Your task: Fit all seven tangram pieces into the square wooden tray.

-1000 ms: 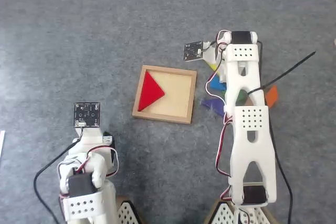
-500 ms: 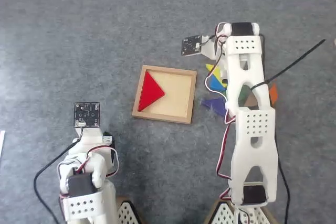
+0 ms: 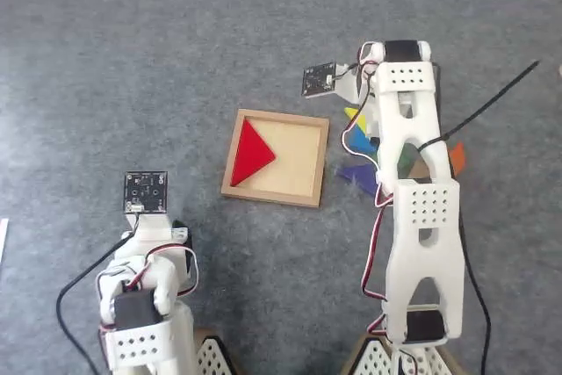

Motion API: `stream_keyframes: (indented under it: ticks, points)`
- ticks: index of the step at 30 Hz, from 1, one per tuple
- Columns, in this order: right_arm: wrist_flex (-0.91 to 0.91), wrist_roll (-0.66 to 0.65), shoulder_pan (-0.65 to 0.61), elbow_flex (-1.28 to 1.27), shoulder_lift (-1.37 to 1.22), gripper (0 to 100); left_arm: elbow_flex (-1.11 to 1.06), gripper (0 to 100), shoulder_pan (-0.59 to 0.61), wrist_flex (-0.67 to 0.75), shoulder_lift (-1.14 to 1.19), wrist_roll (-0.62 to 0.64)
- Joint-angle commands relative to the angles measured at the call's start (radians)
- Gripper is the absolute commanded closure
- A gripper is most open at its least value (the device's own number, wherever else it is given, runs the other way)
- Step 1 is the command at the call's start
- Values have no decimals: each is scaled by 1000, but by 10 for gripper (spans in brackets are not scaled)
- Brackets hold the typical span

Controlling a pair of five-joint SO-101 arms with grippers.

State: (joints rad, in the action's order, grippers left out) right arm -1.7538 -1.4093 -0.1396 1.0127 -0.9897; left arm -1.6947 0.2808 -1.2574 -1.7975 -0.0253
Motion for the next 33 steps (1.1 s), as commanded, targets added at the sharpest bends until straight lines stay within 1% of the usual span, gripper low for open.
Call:
stream_keyframes:
  ticks: [1,7,11,14,18,22,26,30,33]
  points:
    - [7,5,8,15,-5,589,12,919,-3,-3,-18,0]
    - [-2,-25,16,14,-74,589,12,919,-3,-3,-18,0]
    - [41,-26,21,17,-94,589,12,919,-3,-3,-18,0]
    - [67,-29,50,17,-99,589,12,919,-3,-3,-18,0]
    - [-45,-54,77,52,-58,589,12,919,-3,-3,-18,0]
    - [-13,-58,73,60,-30,589,12,919,-3,-3,-18,0]
    - [21,-57,45,63,-81,589,12,919,-3,-3,-18,0]
    - [127,9,38,63,-128,589,12,919,-3,-3,-18,0]
    - [130,18,33,63,-136,596,12,919,-3,-3,-18,0]
